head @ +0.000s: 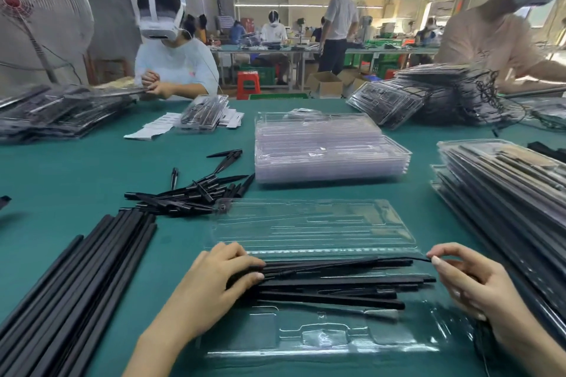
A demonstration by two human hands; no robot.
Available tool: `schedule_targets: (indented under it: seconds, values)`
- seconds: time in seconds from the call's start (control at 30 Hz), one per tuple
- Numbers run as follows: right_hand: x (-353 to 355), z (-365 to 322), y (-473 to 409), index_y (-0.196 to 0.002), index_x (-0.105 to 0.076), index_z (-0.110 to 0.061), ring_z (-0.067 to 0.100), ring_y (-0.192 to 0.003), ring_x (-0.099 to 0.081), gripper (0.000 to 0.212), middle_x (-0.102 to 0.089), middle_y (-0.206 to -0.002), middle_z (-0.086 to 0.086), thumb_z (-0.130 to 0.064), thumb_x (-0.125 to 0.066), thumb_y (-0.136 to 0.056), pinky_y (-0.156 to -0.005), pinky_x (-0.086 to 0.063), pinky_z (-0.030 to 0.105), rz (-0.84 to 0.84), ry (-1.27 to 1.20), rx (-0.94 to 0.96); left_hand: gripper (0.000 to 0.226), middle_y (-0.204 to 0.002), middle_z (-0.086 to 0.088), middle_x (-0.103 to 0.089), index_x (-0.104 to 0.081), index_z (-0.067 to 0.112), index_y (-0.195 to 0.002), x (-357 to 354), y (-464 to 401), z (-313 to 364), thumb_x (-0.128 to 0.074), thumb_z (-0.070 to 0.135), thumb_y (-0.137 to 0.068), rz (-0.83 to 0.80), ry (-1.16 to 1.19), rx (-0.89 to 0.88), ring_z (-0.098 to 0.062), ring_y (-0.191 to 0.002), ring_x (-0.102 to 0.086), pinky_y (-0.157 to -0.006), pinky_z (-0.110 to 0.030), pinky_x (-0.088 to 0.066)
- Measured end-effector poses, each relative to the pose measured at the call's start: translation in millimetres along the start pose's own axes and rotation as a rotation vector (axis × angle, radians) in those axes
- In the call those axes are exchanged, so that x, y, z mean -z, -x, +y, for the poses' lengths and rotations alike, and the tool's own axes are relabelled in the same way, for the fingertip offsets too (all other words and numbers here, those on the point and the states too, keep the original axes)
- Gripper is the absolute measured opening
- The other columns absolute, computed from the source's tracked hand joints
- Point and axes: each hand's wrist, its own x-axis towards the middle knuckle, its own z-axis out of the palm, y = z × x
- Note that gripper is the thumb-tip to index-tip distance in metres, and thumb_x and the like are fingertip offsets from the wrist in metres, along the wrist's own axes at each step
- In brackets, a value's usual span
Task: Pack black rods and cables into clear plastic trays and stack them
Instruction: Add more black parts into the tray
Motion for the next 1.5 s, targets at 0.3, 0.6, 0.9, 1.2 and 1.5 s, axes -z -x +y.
schedule_targets:
  seconds: [0.3, 0.6, 0.9, 1.2, 1.5]
  values:
    - [9, 7, 6, -0.079, -0.072, -0.003, 0.004, -0.038, -0.022, 0.020, -0.027, -0.041, 0.004, -0.019, -0.059, -0.079, -0.046, -0.024, 0.009, -0.129, -0.003, -0.046, 0.045, -0.110, 0.028, -0.037, -0.045, 0.061, -0.123, -3, -3, 1, -0.026, 0.071, -0.085, -0.116, -0.097, -0.060, 0.005, -0.106, -0.033, -0.098, -0.020, -0.026]
    - [-4, -8, 10, -0.092, -0.076, -0.019, 0.010, -0.039, -0.025, 0.019, -0.039, -0.046, 0.006, -0.021, -0.065, -0.077, -0.041, -0.018, 0.011, 0.029, 0.095, 0.078, 0.030, -0.100, 0.031, -0.036, -0.049, 0.062, -0.119, -7, -3, 9, -0.050, 0.056, -0.090, -0.065, -0.113, 0.033, 0.007, -0.101, -0.035, -0.097, -0.022, -0.026]
    - [-11, -10, 6, -0.076, -0.075, -0.009, -0.002, -0.044, -0.048, 0.008, -0.062, -0.052, -0.005, -0.004, -0.070, -0.080, -0.048, -0.036, 0.005, 0.014, 0.346, 0.056, 0.039, -0.105, 0.024, -0.030, -0.035, 0.064, -0.131, -7, 2, 22, -0.042, 0.056, -0.094, -0.100, -0.274, 0.148, 0.000, -0.105, -0.029, -0.091, -0.022, -0.021]
    - [-9, -7, 7, -0.084, -0.066, -0.011, 0.012, -0.040, -0.034, 0.010, -0.047, -0.051, 0.005, -0.010, -0.059, -0.090, -0.038, -0.028, 0.013, -0.091, 0.240, -0.009, 0.041, -0.108, 0.017, -0.031, -0.033, 0.058, -0.137, -4, 0, 29, -0.039, 0.051, -0.097, -0.158, -0.301, 0.163, -0.004, -0.106, -0.028, -0.089, -0.026, -0.021]
    - [-8, -1, 6, -0.081, -0.070, -0.015, 0.012, -0.037, -0.027, 0.010, -0.040, -0.048, 0.006, -0.012, -0.063, -0.088, -0.037, -0.024, 0.011, -0.052, 0.196, -0.036, 0.047, -0.150, 0.032, 0.015, 0.005, 0.060, -0.139, -33, -4, 40, -0.010, 0.061, -0.094, -0.107, -0.251, 0.068, 0.003, -0.138, 0.028, -0.115, -0.037, 0.020]
